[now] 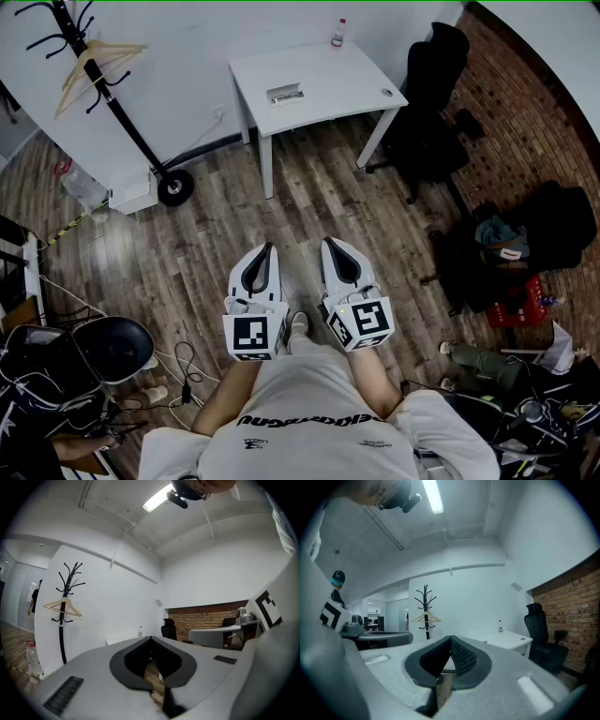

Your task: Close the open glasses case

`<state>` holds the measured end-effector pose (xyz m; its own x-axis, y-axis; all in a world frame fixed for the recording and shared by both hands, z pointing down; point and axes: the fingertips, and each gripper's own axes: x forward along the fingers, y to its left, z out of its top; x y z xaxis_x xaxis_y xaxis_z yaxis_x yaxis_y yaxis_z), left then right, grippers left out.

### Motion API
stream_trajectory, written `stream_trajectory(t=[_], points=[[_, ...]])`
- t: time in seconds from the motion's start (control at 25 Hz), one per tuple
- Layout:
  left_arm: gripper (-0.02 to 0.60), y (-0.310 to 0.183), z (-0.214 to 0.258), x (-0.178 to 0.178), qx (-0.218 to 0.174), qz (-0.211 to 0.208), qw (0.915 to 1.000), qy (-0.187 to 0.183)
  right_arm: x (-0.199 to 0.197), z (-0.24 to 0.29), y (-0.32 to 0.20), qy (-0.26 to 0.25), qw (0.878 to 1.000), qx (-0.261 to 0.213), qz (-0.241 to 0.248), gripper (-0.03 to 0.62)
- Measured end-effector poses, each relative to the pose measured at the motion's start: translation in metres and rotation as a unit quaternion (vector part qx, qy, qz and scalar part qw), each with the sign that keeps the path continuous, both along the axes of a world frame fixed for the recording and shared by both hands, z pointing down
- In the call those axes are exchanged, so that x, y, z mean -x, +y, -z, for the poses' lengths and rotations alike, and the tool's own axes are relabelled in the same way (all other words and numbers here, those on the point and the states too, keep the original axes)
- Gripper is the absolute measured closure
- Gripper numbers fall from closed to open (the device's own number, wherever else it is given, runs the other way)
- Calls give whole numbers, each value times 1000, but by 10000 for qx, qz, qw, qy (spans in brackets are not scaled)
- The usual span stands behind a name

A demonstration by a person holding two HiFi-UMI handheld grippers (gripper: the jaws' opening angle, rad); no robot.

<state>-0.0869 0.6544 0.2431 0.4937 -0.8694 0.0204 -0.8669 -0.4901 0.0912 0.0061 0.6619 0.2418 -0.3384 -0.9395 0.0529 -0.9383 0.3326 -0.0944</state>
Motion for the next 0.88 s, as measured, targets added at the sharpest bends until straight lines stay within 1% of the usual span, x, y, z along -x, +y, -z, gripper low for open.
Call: stream_trajectory(t=[0.24,0.4,0.56,0.68,0.88], points=[[584,-12,5,-1,35,37,10000,36,-3,6,-9,-264,9996,-71,79,599],[584,-25,6,-9,11,41,10000,46,-10,8,-26,-245,9996,-50,111,599],[584,-29,1,-31,65,55,10000,26,-29,12,-32,-333,9992,-126,164,599],[584,-39,-3,-50,79,139,9999,30,-46,3,-43,-376,9989,-91,255,599],[584,-51,-13,-64,114,265,9996,-27,-59,-6,-56,-356,9987,-61,371,599]])
